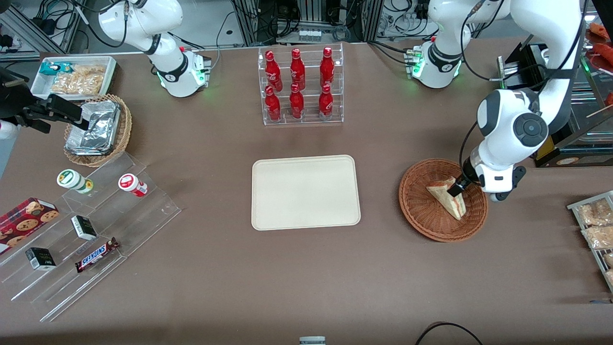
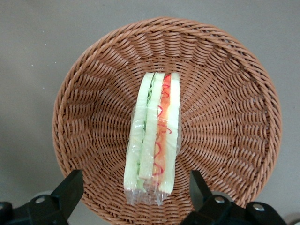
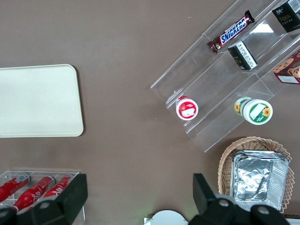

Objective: Place sandwich from basket to tray
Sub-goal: 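Lower the left gripper and close it on the wrapped sandwich, then lift the sandwich and carry it with the left gripper over the beige tray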

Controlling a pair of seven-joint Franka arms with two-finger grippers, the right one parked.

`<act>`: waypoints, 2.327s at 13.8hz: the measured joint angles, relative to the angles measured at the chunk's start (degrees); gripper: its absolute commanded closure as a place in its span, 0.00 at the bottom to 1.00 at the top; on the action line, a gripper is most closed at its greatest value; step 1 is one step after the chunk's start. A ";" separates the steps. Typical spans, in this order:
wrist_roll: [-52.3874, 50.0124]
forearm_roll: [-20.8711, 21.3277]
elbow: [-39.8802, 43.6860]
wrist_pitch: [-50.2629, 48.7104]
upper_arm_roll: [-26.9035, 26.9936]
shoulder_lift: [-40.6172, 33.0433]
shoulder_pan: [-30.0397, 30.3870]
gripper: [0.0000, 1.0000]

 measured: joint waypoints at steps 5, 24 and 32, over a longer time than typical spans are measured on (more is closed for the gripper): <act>-0.77 -0.02 -0.01 3.22 -0.03 4.62 0.00 0.00; 15.32 0.12 17.94 -19.62 -8.02 6.97 -1.55 0.91; 3.04 4.92 31.16 -19.42 -17.14 19.04 -11.76 0.91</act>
